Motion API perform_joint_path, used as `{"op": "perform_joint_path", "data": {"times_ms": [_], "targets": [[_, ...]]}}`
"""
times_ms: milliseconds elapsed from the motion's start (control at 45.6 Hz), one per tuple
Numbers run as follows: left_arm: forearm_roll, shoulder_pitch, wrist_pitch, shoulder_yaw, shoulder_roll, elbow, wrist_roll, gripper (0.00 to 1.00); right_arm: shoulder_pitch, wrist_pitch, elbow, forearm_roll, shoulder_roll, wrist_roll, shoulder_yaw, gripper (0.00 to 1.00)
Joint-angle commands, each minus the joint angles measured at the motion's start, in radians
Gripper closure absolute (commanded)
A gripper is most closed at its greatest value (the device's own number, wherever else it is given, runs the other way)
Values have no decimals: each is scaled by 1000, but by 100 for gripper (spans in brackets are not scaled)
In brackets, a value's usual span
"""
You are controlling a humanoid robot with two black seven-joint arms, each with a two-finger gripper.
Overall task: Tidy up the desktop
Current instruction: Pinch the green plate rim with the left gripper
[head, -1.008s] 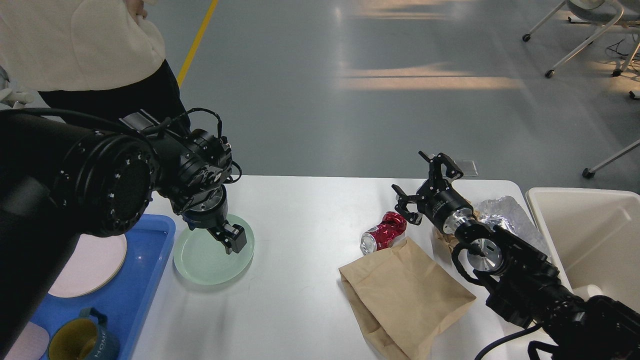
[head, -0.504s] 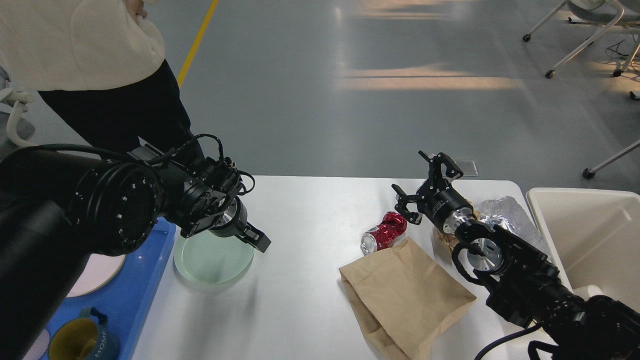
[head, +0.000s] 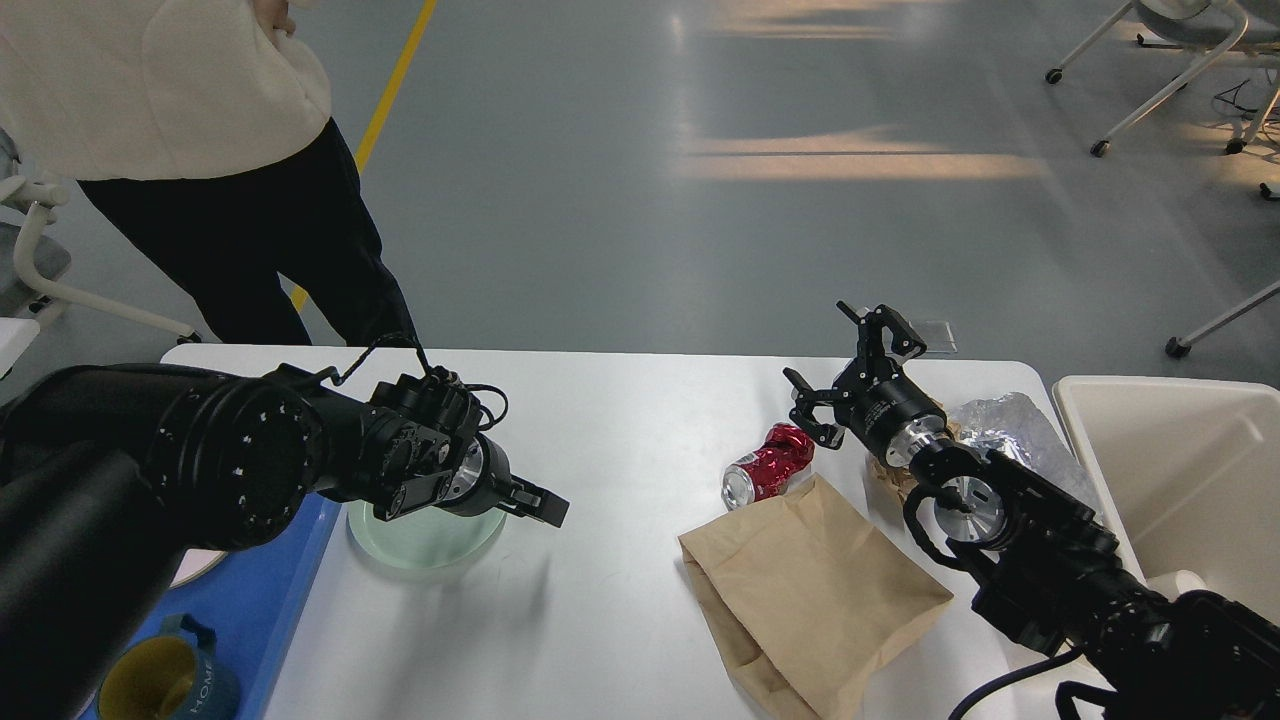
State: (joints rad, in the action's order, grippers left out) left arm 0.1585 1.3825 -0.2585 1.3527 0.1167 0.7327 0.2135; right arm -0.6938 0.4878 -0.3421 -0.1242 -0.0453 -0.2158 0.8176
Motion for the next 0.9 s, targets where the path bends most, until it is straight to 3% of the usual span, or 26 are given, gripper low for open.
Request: {"op": "perform_joint_path", "data": {"times_ms": [0,131,219,876], "targets": [[-31,-19,-2,-1,-12,-6,-51,5,-1,0,0,0,-1,0,0,0],[-62,-22,-2,-3,-28,-6,-131,5,-1,0,0,0,-1,0,0,0],[-77,-20,-2,-3,-31,-6,-158,5,-1,0,0,0,-1,0,0,0],[-70,-80,10,-6,-28,-39,-164,7,0,0,0,0,1,1,0,0]]}}
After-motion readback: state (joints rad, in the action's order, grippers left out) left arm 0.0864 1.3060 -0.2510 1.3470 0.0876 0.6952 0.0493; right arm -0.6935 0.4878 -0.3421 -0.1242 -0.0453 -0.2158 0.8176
